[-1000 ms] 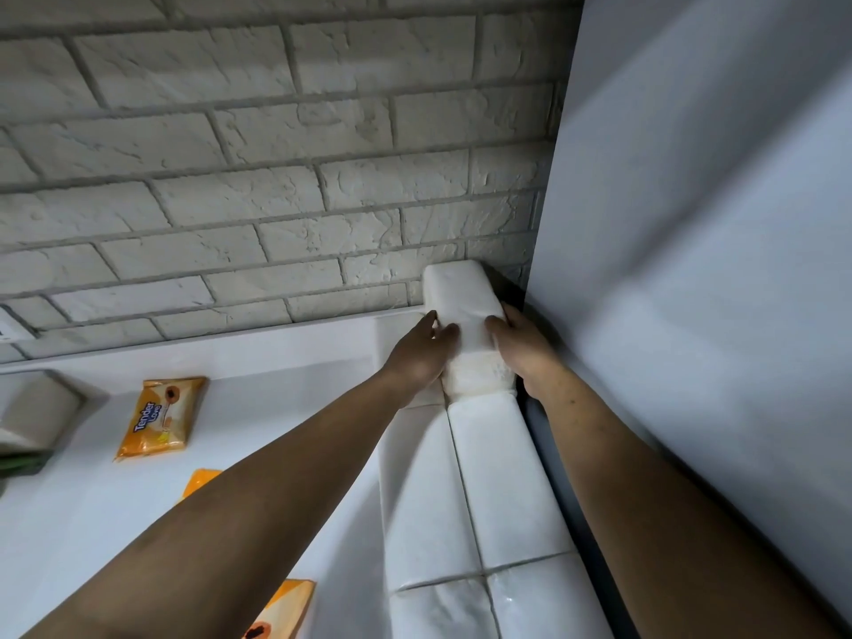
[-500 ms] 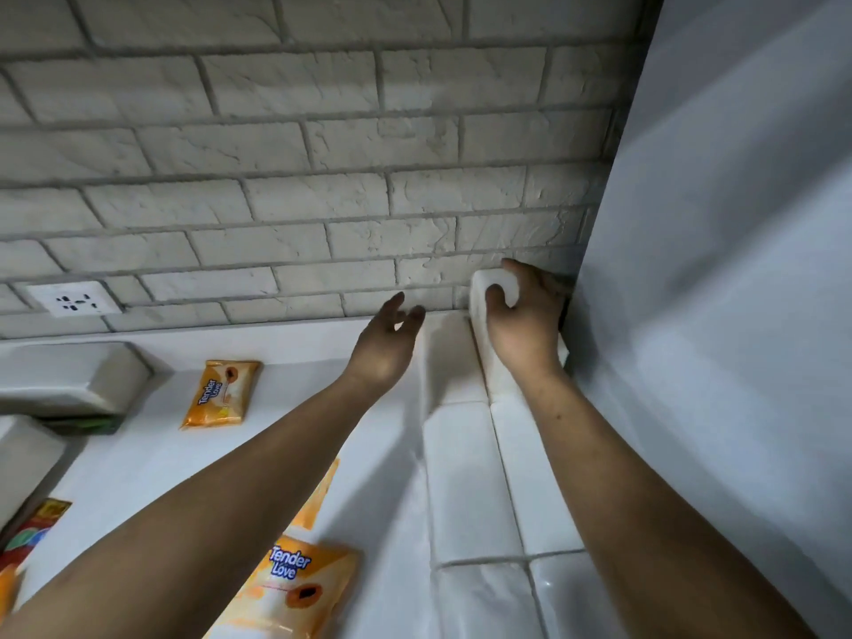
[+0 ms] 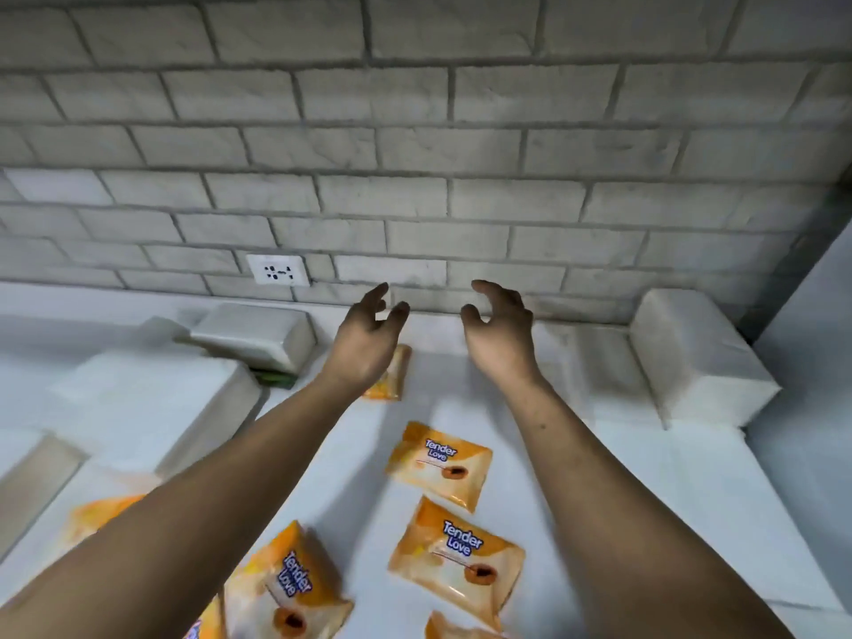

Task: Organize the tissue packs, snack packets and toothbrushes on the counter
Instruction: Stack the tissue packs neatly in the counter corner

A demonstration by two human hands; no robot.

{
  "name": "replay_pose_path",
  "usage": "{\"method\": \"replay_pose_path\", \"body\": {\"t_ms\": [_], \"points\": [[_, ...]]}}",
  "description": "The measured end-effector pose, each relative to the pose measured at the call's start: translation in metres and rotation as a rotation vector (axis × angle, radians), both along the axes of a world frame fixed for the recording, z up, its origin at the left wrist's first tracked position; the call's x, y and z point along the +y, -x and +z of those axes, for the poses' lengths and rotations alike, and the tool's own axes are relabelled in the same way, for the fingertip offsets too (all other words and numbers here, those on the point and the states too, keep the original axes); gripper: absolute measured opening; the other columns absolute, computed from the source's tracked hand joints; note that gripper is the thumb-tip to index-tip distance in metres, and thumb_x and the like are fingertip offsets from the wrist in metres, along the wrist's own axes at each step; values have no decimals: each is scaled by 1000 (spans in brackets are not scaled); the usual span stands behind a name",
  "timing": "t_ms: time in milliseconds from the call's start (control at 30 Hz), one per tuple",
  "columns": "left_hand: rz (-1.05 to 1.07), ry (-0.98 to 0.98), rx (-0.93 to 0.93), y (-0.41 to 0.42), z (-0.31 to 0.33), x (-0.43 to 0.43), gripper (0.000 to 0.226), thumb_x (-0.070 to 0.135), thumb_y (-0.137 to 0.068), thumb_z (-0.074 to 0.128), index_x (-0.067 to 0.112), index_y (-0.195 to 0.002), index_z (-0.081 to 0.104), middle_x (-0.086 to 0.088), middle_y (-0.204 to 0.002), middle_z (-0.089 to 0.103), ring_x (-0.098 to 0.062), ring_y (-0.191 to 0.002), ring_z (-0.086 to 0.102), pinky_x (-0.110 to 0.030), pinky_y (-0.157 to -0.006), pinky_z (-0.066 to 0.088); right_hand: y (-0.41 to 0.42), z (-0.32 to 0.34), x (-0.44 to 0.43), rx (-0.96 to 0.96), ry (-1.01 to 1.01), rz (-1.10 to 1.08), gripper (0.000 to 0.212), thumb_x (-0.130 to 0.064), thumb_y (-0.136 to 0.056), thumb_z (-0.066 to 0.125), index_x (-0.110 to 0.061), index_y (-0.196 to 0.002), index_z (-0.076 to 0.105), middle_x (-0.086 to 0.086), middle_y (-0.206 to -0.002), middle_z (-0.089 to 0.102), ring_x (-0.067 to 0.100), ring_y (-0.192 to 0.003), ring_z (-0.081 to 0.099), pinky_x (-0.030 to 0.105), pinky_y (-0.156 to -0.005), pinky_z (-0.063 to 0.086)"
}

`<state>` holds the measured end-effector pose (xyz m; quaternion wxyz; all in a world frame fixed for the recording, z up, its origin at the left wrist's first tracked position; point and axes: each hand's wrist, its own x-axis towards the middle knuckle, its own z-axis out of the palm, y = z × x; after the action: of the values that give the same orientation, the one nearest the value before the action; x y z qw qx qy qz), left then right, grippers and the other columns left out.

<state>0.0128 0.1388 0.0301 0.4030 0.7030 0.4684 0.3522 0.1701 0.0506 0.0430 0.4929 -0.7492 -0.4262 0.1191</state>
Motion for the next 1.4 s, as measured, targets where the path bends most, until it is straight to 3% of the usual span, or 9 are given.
{"method": "replay_pose_path", "body": {"t_ms": [67,167,300,700,800,1033,1167,1333,1400], "points": [[39,0,21,34,-1,18,55,46,-105,54,29,-156,43,7,-145,53,-14,-102,65,-21,-90,49,29,-7,20,17,11,36,40,-16,-97,59,-15,-137,61,9,-139,57,24,-134,48,39,-117,32],[72,27,9,85,-6,45,54,46,-104,56,29,-154,45,-2,-149,54,-21,-117,62,-40,-102,51,70,-17,50,43,82,77,43,-19,-98,57,-18,-141,58,9,-144,52,25,-136,44,36,-118,30],[122,14,51,155,-13,79,56,46,-104,55,27,-156,43,-5,-152,51,-15,-117,57,-29,-94,43,127,-33,94,82,140,129,44,-24,-98,54,-25,-142,56,10,-144,51,30,-135,45,37,-116,34],[246,99,270,310,-48,128,57,46,-103,56,23,-154,46,-12,-149,52,-27,-127,59,-35,-100,43,270,-92,153,264,291,365,62,-41,-95,57,-31,-153,39,5,-154,44,28,-139,44,44,-113,43],[265,136,300,328,-58,130,54,44,-102,57,20,-151,51,-14,-145,56,-27,-127,58,-34,-100,42,290,-113,158,310,338,409,67,-55,-81,52,-42,-146,41,-1,-146,51,26,-128,55,51,-103,52],[260,169,397,343,-68,128,45,39,-103,58,18,-143,58,-4,-117,66,-23,-110,61,-28,-91,41,317,-124,160,418,417,398,62,-38,-91,49,-35,-151,36,6,-138,56,25,-113,61,44,-97,54],[236,142,481,343,-71,126,42,37,-102,57,15,-138,65,-7,-128,70,-26,-120,62,-25,-90,41,323,-133,161,536,495,368,69,-51,-88,48,-34,-152,31,3,-135,58,25,-112,61,49,-97,55],[184,101,509,334,-72,124,20,31,-101,58,14,-97,68,-8,-97,67,-26,-96,61,-31,-83,44,328,-137,158,814,541,375,69,-55,-87,58,-42,-147,27,4,-131,56,31,-110,64,50,-82,63],[166,100,521,331,-73,123,24,34,-101,59,13,-103,70,-7,-100,70,-26,-96,62,-32,-84,47,331,-139,156,910,540,381,75,-55,-81,67,-44,-144,28,5,-132,56,34,-111,65,54,-81,62]]}}
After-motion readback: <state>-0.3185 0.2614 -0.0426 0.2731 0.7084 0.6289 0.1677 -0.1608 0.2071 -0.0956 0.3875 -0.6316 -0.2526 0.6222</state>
